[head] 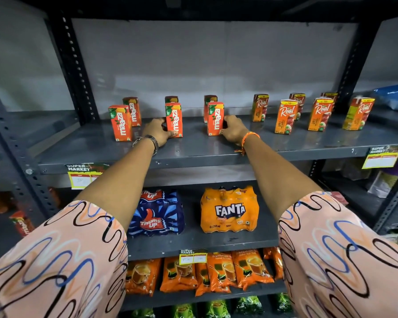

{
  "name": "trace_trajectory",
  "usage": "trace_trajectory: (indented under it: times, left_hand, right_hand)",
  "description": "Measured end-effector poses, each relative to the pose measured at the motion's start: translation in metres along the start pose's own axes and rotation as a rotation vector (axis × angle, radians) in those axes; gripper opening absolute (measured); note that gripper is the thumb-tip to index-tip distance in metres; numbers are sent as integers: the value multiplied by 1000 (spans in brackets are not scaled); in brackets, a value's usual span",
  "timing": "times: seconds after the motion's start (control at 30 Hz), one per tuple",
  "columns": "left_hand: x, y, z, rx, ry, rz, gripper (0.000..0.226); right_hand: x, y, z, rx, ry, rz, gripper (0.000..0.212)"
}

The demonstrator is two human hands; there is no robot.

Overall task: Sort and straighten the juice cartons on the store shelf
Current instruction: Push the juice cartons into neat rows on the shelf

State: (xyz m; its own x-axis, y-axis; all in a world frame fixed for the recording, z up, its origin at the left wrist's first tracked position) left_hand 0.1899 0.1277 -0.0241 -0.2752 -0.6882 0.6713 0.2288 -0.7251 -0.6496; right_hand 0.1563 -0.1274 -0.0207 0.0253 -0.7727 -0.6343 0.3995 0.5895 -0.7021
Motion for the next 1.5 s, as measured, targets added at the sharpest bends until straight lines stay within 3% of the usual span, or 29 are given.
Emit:
trace_trajectory:
  times: [0.7, 0.9, 1.0, 1.03, 1.13, 1.23, 1.33, 1.4, 1.5]
  left_hand:
    - [-4, 1, 3, 16, -14, -10, 55]
    - [-8, -3, -4, -28, -111, -1, 89]
    - [2, -12, -17, 15, -162, 100, 100]
    - [8, -17, -24, 66, -177, 123, 97]
    - [46, -18, -46, 226, -118, 24, 64]
    - [107, 10, -61, 325, 24, -85, 55]
    - [178, 77, -60, 169, 141, -230, 74]
    - [207, 130, -54, -42, 101, -347, 88]
    - [233, 193, -45, -236, 57, -308, 95]
  right_hand:
    - [2, 2, 1, -25, 57, 48, 51]
    - [5, -9, -3, -35, 12, 157, 47]
    - [17, -59, -12, 226, -66, 191, 14]
    - [34, -80, -17, 340, -32, 262, 15]
    - [67, -147, -53, 636, -145, 137, 45]
    - [121, -202, -86, 908, -94, 404, 52]
    - [157, -235, -90, 958, -27, 340, 57]
    - [183, -242, -77, 867, 63, 259, 63]
    - [222, -245, -51, 674, 198, 165, 77]
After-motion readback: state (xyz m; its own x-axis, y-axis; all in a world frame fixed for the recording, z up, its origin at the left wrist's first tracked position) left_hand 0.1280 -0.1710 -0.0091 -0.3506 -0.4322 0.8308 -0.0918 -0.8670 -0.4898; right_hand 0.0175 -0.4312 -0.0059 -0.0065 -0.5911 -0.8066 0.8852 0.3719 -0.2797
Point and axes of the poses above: each hand's wrist, its own z-axis towards the middle knuckle, its own y-axis out of the palm, x = y × z, the point moved 10 cm from there along z, towards the middle knuckle, and after that the axes turned 6 degrees about x, right-handed, at the moved point
